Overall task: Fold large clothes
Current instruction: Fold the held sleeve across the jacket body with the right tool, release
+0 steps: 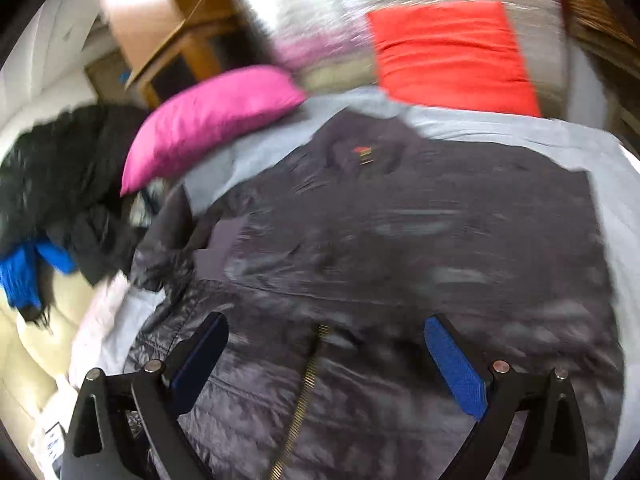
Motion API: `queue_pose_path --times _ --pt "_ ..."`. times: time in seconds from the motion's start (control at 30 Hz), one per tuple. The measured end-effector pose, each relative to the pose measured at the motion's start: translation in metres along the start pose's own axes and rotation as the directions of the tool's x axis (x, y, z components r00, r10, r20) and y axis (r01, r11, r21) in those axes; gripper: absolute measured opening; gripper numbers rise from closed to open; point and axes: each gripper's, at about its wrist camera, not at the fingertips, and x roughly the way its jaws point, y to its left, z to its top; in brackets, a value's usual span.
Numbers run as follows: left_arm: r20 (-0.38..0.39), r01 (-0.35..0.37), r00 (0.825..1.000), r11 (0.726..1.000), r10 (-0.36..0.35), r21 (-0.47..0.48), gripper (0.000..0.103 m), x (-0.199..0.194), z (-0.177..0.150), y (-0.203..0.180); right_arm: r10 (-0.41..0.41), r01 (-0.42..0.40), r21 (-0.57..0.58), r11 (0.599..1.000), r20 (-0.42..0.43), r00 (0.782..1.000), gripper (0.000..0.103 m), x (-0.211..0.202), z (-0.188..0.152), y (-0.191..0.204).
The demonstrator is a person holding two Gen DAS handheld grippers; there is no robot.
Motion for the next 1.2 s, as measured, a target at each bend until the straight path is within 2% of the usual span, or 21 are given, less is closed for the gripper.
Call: queue_pose_path --times 0.07,0.17,0.23,0.3,0.37,0.47,0.53,0.6,0.73,0.77,0.8,0.83,0.87,0.93,1.0,1.03,1.07,1.1,1.13,1.17,1.2 --pt "-0.007 0.003 1.0 1.0 -0.003 -0.003 0.103 0.0 0.001 0.001 0.005 -0.007 0.055 0.998 0.038 0.999 0.1 -0.018 -0.013 -0.021" --pt "-0.079 0.015 0.997 1.0 -0.016 -0.012 0.103 -0.003 0.009 0.003 0.021 -0.029 0.117 0.993 0.065 0.998 0.1 -0.04 -0.032 -0.043" --pt "-0.133 0.082 0.987 0.994 -0.091 -0.074 0.103 -0.01 0.023 0.008 0.033 -0.043 0.141 0.989 0.072 0.997 0.1 -0.046 -0.046 -0.058" --pt "-0.131 0.146 0.978 0.98 -0.164 -0.135 0.103 -0.018 0.041 0.01 0.041 -0.052 0.157 0.986 0.072 0.997 0.1 -0.046 -0.058 -0.071" --pt "-0.103 0.182 0.974 0.969 -0.2 -0.165 0.103 -0.02 0.066 0.01 0.066 -0.078 0.206 0.975 0.067 0.996 0.1 -0.045 -0.066 -0.087" --pt "-0.079 0.213 0.97 0.958 -0.232 -0.192 0.103 0.005 0.112 0.007 0.138 -0.161 0.314 0.936 0.095 0.986 0.1 -0.047 -0.071 -0.11" --pt "-0.102 0.207 0.965 0.943 -0.24 -0.26 0.103 0.043 0.139 0.009 0.193 -0.227 0.377 0.898 0.126 0.973 0.1 -0.051 -0.07 -0.124" --pt "-0.126 0.135 0.975 0.939 -0.182 -0.315 0.102 0.078 0.157 0.011 0.232 -0.28 0.444 0.851 0.16 0.959 0.1 -0.055 -0.069 -0.14" --pt "-0.136 0.068 0.983 0.937 -0.122 -0.343 0.102 0.118 0.18 0.009 0.28 -0.357 0.549 0.756 0.223 0.934 0.1 -0.063 -0.063 -0.172" --pt "-0.132 0.055 0.986 0.938 -0.106 -0.342 0.102 0.122 0.181 0.009 0.307 -0.39 0.59 0.707 0.241 0.921 0.1 -0.06 -0.061 -0.183" --pt "-0.127 0.042 0.988 0.938 -0.09 -0.344 0.102 0.126 0.183 0.008 0.347 -0.43 0.642 0.634 0.26 0.901 0.1 -0.054 -0.061 -0.193" --pt "-0.125 0.038 0.988 0.937 -0.086 -0.347 0.102 0.129 0.184 0.008 0.396 -0.475 0.698 0.536 0.289 0.871 0.1 -0.043 -0.061 -0.202" --pt "-0.128 0.028 0.989 0.935 -0.078 -0.354 0.102 0.132 0.184 0.009 0.414 -0.491 0.717 0.495 0.302 0.859 0.1 -0.037 -0.059 -0.204" --pt "-0.134 0.005 0.989 0.929 -0.059 -0.369 0.102 0.137 0.181 0.011 0.442 -0.501 0.735 0.457 0.301 0.845 0.1 -0.018 -0.051 -0.198" --pt "-0.142 -0.015 0.989 0.931 -0.039 -0.364 0.102 0.143 0.181 0.013 0.455 -0.492 0.762 0.421 0.292 0.842 0.1 -0.002 -0.044 -0.19" --pt "-0.143 -0.022 0.989 0.932 -0.032 -0.362 0.101 0.144 0.18 0.013 0.445 -0.489 0.766 0.418 0.297 0.845 0.1 0.003 -0.04 -0.189" --pt "-0.149 -0.026 0.988 0.932 -0.03 -0.362 0.099 0.145 0.179 0.014 0.411 -0.479 0.767 0.428 0.307 0.858 0.1 0.006 -0.034 -0.19" --pt "-0.157 -0.032 0.987 0.934 -0.027 -0.357 0.095 0.149 0.178 0.013 0.359 -0.451 0.788 0.419 0.313 0.879 0.095 0.01 -0.031 -0.196" --pt "-0.164 -0.035 0.986 0.94 -0.022 -0.339 0.093 0.152 0.177 0.01 0.311 -0.416 0.814 0.406 0.305 0.9 0.063 0.011 -0.03 -0.203" --pt "-0.167 -0.038 0.986 0.948 -0.016 -0.317 0.09 0.153 0.177 0.007 0.255 -0.366 0.826 0.429 0.278 0.926 0.034 0.008 -0.028 -0.207" --pt "-0.165 -0.044 0.986 0.958 -0.004 -0.284 0.088 0.154 0.176 0.002 0.21 -0.314 0.83 0.462 0.242 0.947 0.015 0.006 -0.025 -0.21"
